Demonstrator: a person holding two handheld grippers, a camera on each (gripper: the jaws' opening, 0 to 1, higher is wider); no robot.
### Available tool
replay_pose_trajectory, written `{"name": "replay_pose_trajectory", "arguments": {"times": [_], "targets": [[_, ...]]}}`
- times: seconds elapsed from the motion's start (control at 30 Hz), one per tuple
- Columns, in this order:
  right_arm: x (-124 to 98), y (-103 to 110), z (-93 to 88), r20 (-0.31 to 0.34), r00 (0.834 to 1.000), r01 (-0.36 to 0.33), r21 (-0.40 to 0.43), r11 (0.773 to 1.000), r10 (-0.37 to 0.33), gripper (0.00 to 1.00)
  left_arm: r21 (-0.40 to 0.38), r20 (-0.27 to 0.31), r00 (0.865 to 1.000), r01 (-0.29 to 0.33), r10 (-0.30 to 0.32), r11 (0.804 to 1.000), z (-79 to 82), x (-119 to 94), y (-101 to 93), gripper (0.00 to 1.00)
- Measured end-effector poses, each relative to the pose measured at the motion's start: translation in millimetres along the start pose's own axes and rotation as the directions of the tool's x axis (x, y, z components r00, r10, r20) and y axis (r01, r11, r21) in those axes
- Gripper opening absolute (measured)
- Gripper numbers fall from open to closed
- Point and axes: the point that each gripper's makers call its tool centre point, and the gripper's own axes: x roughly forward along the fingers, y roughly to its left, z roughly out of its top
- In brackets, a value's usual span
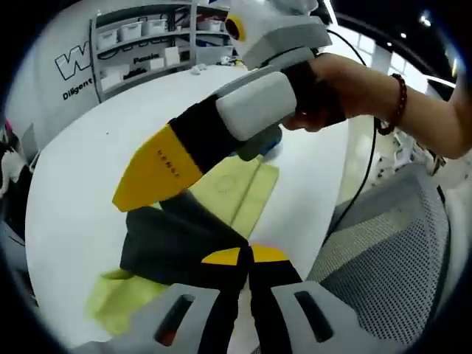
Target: Fold the garment on the visible template until the final outline fits inside the template.
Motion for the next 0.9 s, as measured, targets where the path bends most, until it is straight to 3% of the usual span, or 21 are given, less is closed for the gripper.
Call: {"name": "replay_pose_trajectory", "arguments": {"times": [0.2,0.47,0.67,0.73,0.9], "targets": [[23.6,4.8,-18.6,-0.077,0.997,-0.029,-0.004,1.0,0.028,0.63,0.01,-0.017,1.0,0.008,-0.008,1.0,-5.4,4.0,-3.3,0.03],[43.1,1.6,-36.4,-0.161,0.986,-0.036,0.001,0.999,0.036,0.3,0.018,-0.035,0.999,0.026,-0.026,0.999,-11.6,7.8,-6.6,0.03],[46.5,-7.2,-39.1,-0.172,0.985,-0.007,0.006,1.0,0.008,0.14,0.016,-0.039,0.999,0.03,-0.029,0.999,-13.5,9.3,-6.8,0.03],[46.3,-7.5,-37.2,-0.165,0.986,-0.01,-0.008,1.0,0.008,0.02,0.014,-0.04,0.999,0.033,-0.033,0.999,-13.7,9.8,-7.2,0.03],[45.3,-4.9,-31.3,-0.142,0.989,-0.032,-0.025,0.999,0.028,0.0,-0.017,-0.019,1.0,0.024,-0.024,1.0,-11.0,9.7,-5.8,0.04]]}}
